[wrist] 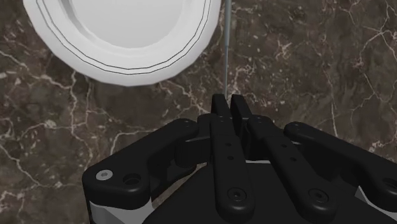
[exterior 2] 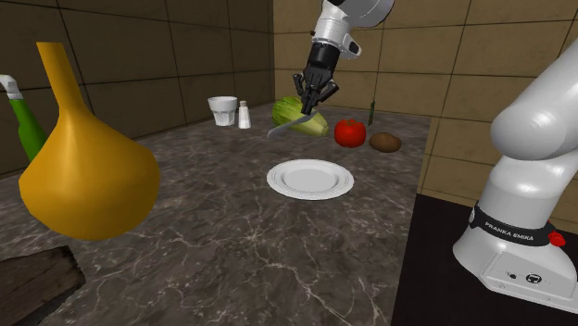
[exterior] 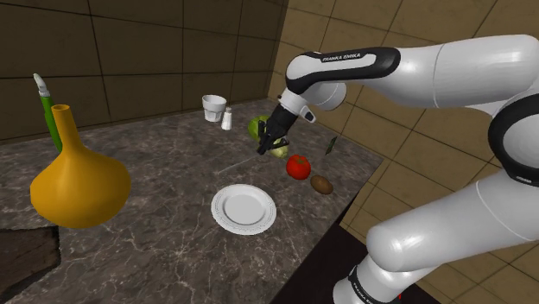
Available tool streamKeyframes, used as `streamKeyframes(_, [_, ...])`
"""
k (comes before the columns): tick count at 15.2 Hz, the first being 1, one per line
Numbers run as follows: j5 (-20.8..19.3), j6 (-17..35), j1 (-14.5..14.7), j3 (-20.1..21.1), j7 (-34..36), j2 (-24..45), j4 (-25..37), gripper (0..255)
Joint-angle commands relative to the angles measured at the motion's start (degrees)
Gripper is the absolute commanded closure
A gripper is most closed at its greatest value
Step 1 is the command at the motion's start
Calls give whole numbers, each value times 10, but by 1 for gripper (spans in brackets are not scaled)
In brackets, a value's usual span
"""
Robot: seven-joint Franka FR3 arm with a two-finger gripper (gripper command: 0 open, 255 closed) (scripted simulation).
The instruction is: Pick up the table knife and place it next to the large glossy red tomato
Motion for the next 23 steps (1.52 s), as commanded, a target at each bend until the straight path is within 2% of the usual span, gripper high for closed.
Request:
streamKeyframes(1, [4,17,2,3,-5,6,-11,255])
streamKeyframes(17, [34,147,11,21,-56,76,-77,255])
streamKeyframes(23, [34,147,11,21,-56,76,-77,255])
